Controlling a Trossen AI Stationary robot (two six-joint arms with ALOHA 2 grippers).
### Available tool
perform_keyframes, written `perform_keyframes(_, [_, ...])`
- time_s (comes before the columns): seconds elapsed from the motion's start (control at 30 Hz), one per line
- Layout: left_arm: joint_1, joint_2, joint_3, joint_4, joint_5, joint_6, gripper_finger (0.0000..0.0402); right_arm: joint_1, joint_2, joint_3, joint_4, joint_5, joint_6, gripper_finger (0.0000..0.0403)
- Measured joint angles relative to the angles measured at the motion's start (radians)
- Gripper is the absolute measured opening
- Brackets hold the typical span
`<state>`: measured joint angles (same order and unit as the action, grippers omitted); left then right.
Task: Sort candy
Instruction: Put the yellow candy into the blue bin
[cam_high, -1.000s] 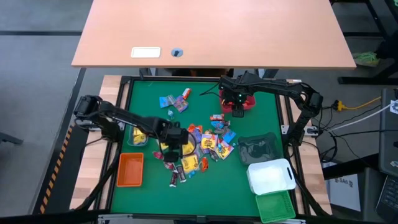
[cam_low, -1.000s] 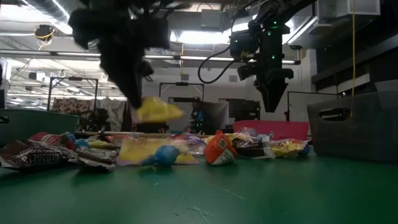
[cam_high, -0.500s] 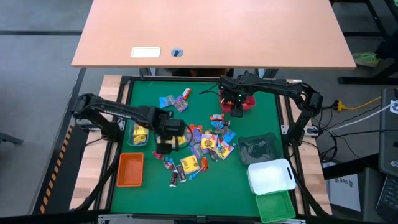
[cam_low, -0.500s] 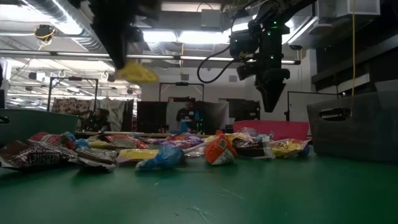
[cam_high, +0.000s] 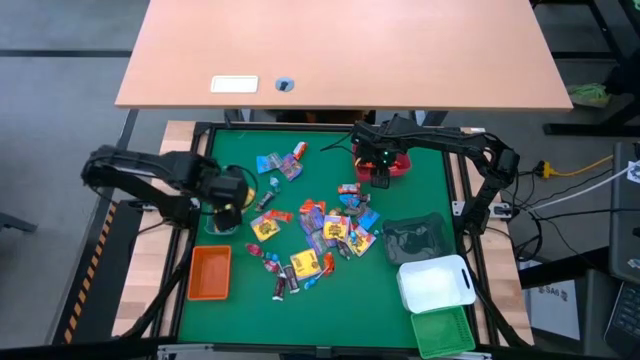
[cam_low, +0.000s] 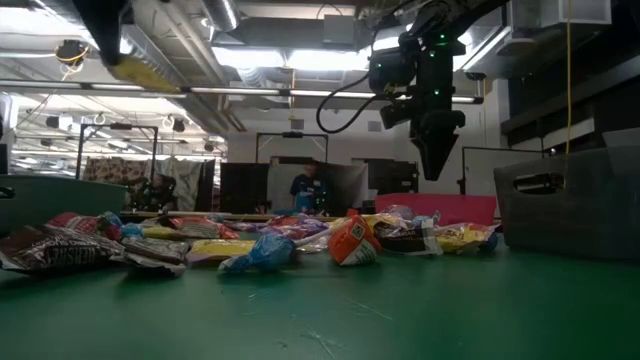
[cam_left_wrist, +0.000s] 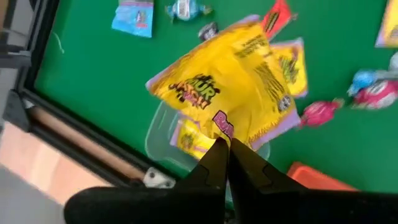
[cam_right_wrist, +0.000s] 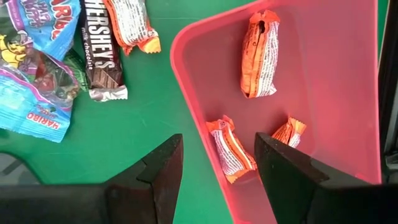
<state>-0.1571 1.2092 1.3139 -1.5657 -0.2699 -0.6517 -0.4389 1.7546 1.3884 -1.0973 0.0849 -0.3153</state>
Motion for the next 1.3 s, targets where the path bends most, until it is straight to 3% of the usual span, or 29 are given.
perform_keyframes(0.17, [-0.03, -0.067, -0.069, -0.005, -0.001, -0.094, 0.0, 0.0, 0.0, 0.0, 0.0, 0.0, 0.0, 0.0198])
perform_keyframes(0.47, [-0.069, -0.165, -0.308, -0.006, 0.05, -0.253, 0.0, 0.0, 0.0, 0.0, -0.002, 0.013, 0.0, 0.0198])
perform_keyframes(0.87, [-0.068, -0.168, -0.563, 0.103, 0.093, -0.266, 0.0, 0.001, 0.0, 0.061, -0.08, 0.138, -0.002, 0.0198])
perform_keyframes(1.03, [-0.064, -0.164, -0.559, 0.107, 0.076, -0.321, 0.0012, 0.001, -0.001, 0.125, -0.078, 0.082, 0.024, 0.0198])
perform_keyframes(1.3, [-0.064, -0.164, -0.555, 0.119, 0.073, -0.352, 0.0081, 0.019, -0.001, 0.143, 0.0, -0.127, 0.024, 0.0198])
